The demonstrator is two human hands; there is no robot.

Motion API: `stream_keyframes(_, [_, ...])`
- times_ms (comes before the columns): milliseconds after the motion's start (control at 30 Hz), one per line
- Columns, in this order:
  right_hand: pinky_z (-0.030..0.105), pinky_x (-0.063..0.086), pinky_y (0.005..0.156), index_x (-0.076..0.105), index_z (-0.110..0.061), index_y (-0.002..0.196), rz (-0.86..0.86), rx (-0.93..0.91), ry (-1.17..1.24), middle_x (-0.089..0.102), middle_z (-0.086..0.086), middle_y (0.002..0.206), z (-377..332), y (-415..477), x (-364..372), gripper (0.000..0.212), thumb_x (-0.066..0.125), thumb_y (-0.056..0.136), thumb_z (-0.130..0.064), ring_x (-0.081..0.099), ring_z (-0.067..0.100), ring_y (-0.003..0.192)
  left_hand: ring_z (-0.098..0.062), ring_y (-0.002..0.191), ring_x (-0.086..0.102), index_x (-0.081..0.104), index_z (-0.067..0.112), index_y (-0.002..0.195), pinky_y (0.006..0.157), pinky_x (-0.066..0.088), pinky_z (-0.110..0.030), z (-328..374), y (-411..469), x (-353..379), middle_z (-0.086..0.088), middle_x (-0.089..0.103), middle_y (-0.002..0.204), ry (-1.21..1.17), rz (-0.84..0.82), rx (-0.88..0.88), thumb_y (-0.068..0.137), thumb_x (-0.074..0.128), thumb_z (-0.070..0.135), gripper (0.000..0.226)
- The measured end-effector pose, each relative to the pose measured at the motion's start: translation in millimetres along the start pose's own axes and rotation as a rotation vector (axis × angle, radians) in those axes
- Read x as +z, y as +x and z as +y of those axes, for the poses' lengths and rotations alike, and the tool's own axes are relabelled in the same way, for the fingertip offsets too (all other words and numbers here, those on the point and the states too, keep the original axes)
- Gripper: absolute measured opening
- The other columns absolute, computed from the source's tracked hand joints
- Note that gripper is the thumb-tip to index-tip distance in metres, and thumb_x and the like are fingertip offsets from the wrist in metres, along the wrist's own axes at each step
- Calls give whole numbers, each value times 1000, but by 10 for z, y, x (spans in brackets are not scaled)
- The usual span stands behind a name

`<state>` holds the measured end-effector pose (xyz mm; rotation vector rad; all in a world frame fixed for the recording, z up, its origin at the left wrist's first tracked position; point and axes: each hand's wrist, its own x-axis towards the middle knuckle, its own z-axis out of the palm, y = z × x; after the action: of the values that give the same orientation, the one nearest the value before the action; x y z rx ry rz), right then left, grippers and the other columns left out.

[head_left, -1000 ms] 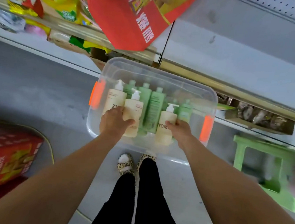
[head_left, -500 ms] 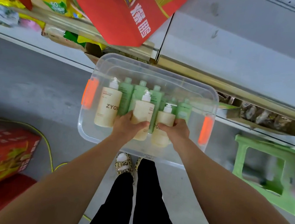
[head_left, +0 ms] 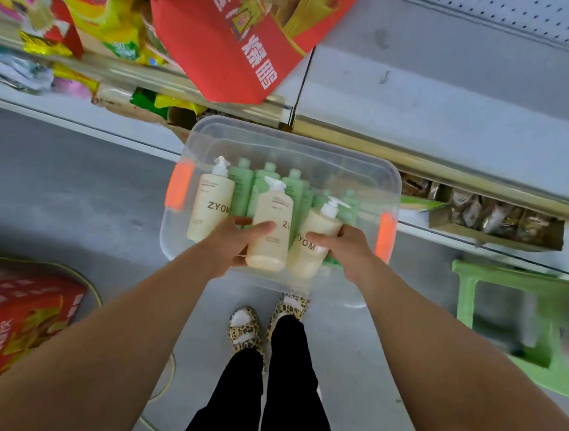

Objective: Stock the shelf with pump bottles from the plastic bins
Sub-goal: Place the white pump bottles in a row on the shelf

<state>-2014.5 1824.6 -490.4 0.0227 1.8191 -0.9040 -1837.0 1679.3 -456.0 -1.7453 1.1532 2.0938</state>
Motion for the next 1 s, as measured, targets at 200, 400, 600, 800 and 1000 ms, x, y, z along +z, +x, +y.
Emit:
stream_keyframes(200, [41,57,84,69,-9,108,11,-155,179,76,6,103,-317,-634,-136,43,87,69,-9,72,23,98,-28,107,70,58,14,128,76,59,-37,183,-686,-21,-14,70,120,-329,-289,132,78,76,36,57])
stream_keyframes(400, [41,57,84,61,-7,121,52,-306,320,72,11,113,-943,-1478,-379,52,84,74,-14,71,26,101,-31,111,66,53,11,137,97,52,-50,479,-1457,31,-14,66,127,-573,-511,218,85,64,32,57])
stream_keyframes(600, [36,57,72,59,-10,116,127,-532,307,71,10,109,-1757,-2349,-638,47,82,77,-20,71,23,92,-27,98,62,54,10,131,91,52,-46,1020,-2268,190,-12,65,107,-536,-618,370,81,65,30,55])
stream_keyframes(800, [36,56,78,59,-8,124,119,-770,253,69,12,118,-2535,-3039,-915,60,85,72,-22,70,25,100,-28,102,65,55,7,133,75,57,-43,1554,-2772,257,-13,68,114,-310,-542,605,75,70,28,62])
stream_keyframes(1000, [41,53,93,60,-14,122,123,-958,176,71,4,114,-3268,-3488,-1233,72,88,59,-33,69,22,105,-24,88,74,55,2,130,60,59,-34,2016,-2997,353,-15,73,109,-228,-486,764,77,74,16,58])
